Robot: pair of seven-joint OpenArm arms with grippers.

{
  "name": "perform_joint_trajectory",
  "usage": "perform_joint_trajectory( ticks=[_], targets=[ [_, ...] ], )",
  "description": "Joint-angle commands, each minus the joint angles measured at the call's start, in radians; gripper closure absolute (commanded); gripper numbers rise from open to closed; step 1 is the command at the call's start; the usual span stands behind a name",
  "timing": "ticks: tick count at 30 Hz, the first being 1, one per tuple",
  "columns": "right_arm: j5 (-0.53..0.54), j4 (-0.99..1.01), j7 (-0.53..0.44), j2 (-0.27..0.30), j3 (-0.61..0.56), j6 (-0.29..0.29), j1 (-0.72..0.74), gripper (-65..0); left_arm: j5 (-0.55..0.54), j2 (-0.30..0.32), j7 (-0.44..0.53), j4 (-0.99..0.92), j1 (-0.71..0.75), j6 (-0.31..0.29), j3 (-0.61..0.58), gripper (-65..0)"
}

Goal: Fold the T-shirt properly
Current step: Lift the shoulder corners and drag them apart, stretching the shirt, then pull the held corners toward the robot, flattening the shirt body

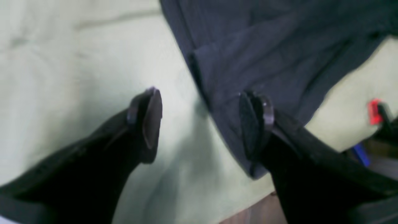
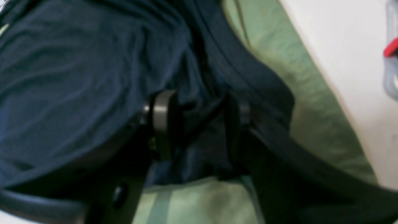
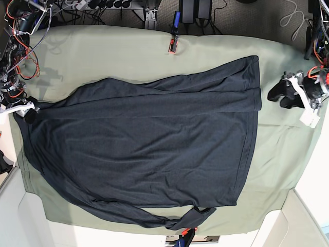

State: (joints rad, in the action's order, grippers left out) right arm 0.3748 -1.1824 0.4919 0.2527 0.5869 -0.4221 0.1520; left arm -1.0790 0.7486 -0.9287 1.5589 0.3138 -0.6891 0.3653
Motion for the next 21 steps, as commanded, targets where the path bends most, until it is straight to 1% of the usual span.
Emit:
perform_joint_trajectory(
  ticks=[1, 4, 7, 9, 11, 13, 14, 18, 21],
  targets=[
    [0.014, -0.016, -0.015, 0.019, 0.005, -0.004, 0.016, -25.3, -0.012, 0.018, 0.004, 0.039, 0.04, -0.009, 0.021, -41.7],
    [0.022, -0.016, -0.016, 0.019, 0.005, -0.004, 0.017, -25.3, -0.008, 0.0, 0.004, 0.116, 0.145, -0.009, 0.032, -41.7],
    [0.026, -0.016, -0.012, 0.018, 0.005, -0.004, 0.016, -25.3, 0.035, -0.058, 0.026, 0.151, 0.212, -0.009, 0.032, -41.7],
    [0.026, -0.016, -0.012, 0.019, 0.005, -0.004, 0.016, -25.3, 0.107, -0.102, 0.076, 0.151, 0.231, -0.009, 0.032, -41.7],
    [0.026, -0.016, -0.012, 0.019, 0.005, -0.004, 0.016, -25.3, 0.208, -0.143, 0.138, 0.151, 0.235, -0.009, 0.032, -41.7],
    [0.026, -0.016, -0.011, 0.019, 0.005, -0.004, 0.016, -25.3, 0.292, -0.171, 0.183, 0.151, 0.235, -0.009, 0.031, -41.7],
    [0.026, -0.016, -0.011, 0.019, 0.005, -0.004, 0.016, -25.3, 0.311, -0.176, 0.193, 0.151, 0.235, -0.009, 0.027, -41.7],
    [0.026, -0.016, -0.011, 0.019, 0.005, -0.004, 0.016, -25.3, 0.318, -0.175, 0.197, 0.151, 0.235, -0.009, -0.011, -41.7],
    [0.026, -0.016, -0.012, 0.019, 0.005, -0.004, 0.016, -25.3, 0.404, -0.175, 0.261, 0.151, 0.235, -0.009, -0.054, -41.6]
  ],
)
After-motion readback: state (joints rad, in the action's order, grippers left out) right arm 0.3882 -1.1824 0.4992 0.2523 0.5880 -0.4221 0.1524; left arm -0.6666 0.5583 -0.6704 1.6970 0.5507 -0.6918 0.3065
